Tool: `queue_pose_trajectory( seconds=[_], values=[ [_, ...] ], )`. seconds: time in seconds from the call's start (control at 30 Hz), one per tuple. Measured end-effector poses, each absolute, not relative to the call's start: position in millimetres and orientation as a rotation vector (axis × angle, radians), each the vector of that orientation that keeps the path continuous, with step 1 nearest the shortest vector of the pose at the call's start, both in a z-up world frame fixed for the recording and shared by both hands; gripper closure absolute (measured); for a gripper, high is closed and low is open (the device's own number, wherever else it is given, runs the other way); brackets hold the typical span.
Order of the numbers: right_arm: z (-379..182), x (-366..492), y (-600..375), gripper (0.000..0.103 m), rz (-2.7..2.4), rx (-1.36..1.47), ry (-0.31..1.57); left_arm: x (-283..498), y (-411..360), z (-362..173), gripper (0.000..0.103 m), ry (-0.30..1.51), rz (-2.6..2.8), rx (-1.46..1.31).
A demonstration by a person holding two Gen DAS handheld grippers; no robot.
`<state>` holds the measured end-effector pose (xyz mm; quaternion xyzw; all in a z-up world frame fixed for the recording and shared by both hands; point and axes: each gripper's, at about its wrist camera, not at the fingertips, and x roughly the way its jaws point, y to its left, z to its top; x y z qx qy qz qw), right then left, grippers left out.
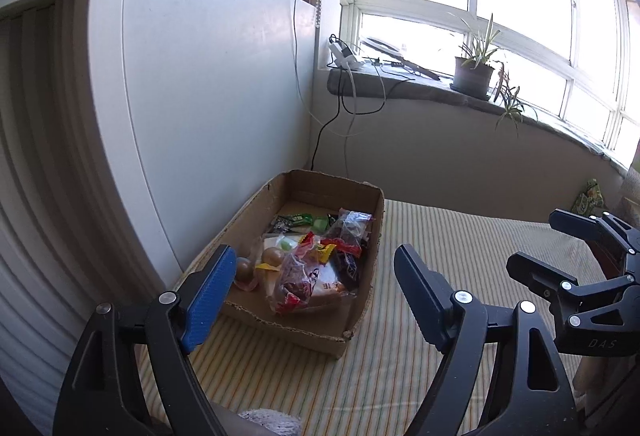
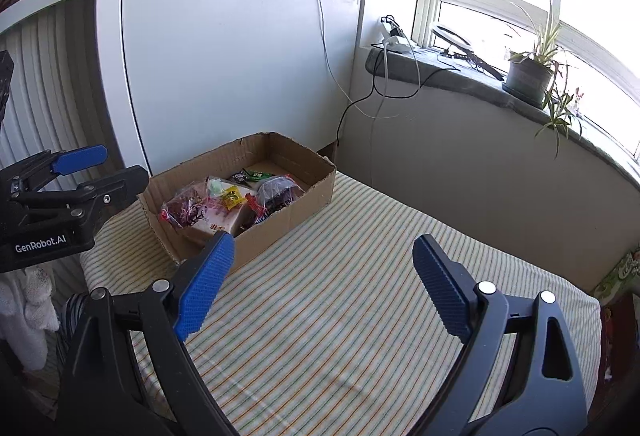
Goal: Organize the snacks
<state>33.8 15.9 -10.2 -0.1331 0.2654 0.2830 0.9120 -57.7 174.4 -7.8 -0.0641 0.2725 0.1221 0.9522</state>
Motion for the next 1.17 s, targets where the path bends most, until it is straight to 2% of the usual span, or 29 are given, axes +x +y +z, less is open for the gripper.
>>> queue_pose_trajectory(
  seconds=[0.17, 0.53, 1.17],
  values=[
    [-19.3, 18.2, -15.7, 0.01, 0.584, -0.183, 0.559, -64.6, 163.4, -9.4, 0.021, 0.553, 0.272, -0.106],
    [-1.6, -13.2, -35.0, 0.01, 0.536, -0.22, 0.491, -72.4, 149.7, -4.7, 0.021, 0.528, 0.255, -0.12],
    [-11.9, -20.4, -57.0, 0.01, 0.502, -0.182, 0.504, -75.5, 149.7, -7.1, 0.021, 0.5, 0.28, -0.096]
  ],
)
